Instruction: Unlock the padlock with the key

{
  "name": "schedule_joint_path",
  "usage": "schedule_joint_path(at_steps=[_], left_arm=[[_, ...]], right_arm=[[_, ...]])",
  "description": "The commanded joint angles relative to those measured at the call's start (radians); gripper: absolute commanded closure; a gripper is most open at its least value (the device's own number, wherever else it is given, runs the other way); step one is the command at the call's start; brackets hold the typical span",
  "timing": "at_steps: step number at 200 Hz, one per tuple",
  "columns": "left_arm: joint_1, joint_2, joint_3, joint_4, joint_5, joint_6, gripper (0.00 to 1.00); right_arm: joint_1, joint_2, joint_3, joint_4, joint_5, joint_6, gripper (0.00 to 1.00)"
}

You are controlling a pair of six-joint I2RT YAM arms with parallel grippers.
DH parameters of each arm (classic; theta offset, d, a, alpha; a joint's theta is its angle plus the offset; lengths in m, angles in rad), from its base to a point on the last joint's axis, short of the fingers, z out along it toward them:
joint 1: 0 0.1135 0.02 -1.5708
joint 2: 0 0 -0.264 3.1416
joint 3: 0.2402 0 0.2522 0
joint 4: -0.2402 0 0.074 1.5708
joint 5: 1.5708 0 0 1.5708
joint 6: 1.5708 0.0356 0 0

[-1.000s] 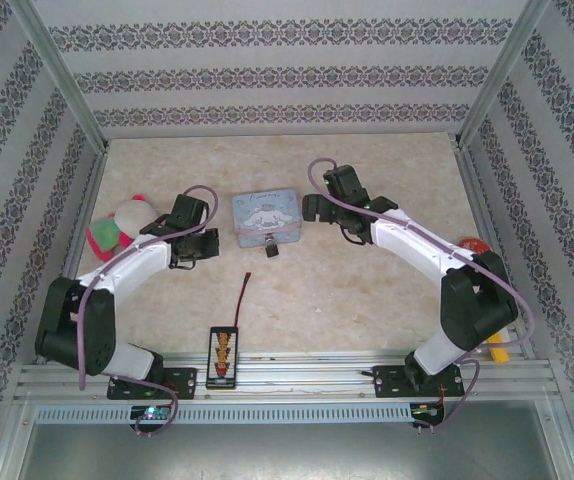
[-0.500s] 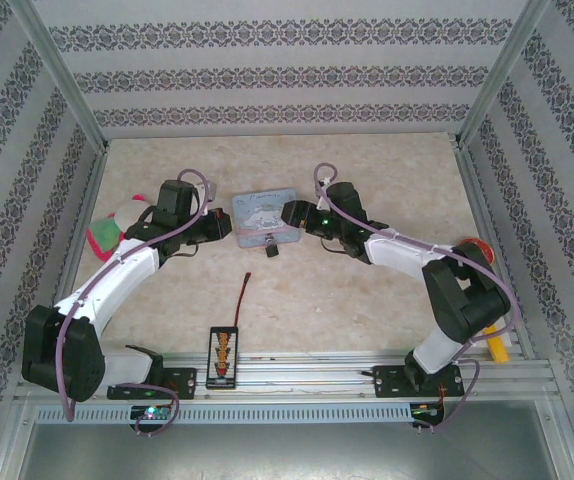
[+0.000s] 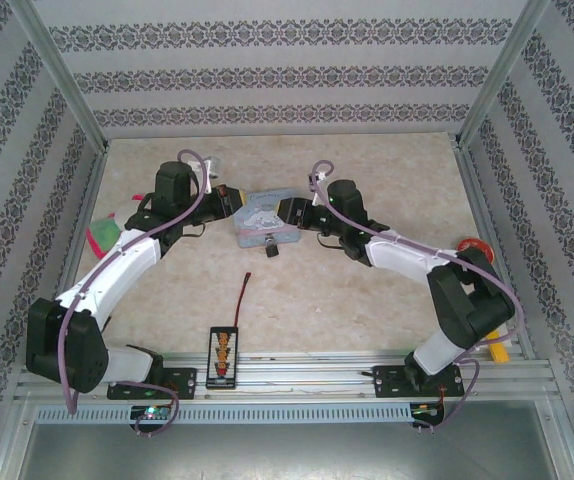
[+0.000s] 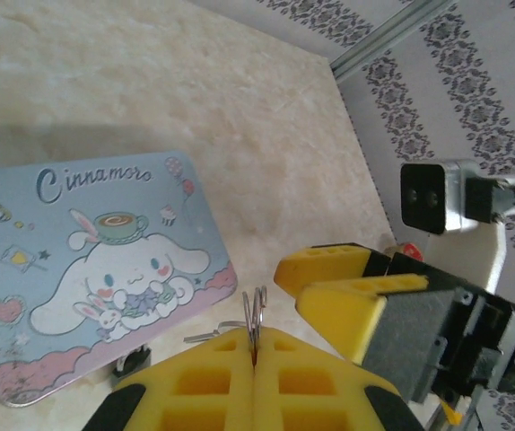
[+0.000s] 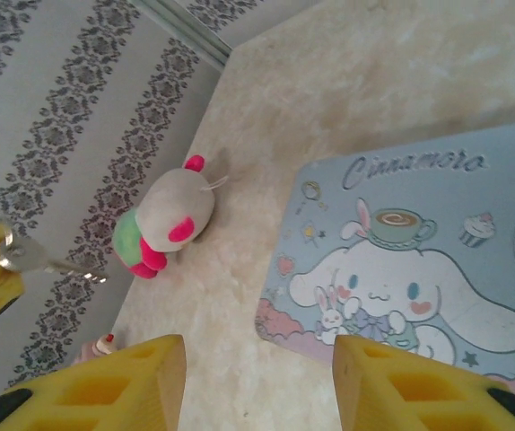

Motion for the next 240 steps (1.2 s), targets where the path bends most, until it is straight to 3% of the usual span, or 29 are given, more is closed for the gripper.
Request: schedule_joint_path(at_steps=[1, 35, 91, 240], left_arm=[[-0.005, 0.016, 0.072, 0.004, 0.052, 0.014, 1.0], [-0.009, 0.027, 0.12, -0.077, 0.092, 0.057, 1.0], [-0.021, 0.017, 0.152, -0.186, 0.124, 0.144, 1.0], [-0.04, 0.024, 0.181, -0.249, 0.149, 0.191, 1.0]], right_arm=[[0.048, -0.082, 0.017, -0.082, 0.049, -0.209, 0.52], [0.091, -0.123, 0.072, -0.186, 0.084, -0.411, 0.52], [0.107, -0.143, 0.131, -0.236, 0.057, -0.577, 0.55], [0.138, -0.055, 0.249, -0.285, 0.029, -0.652, 0.47]])
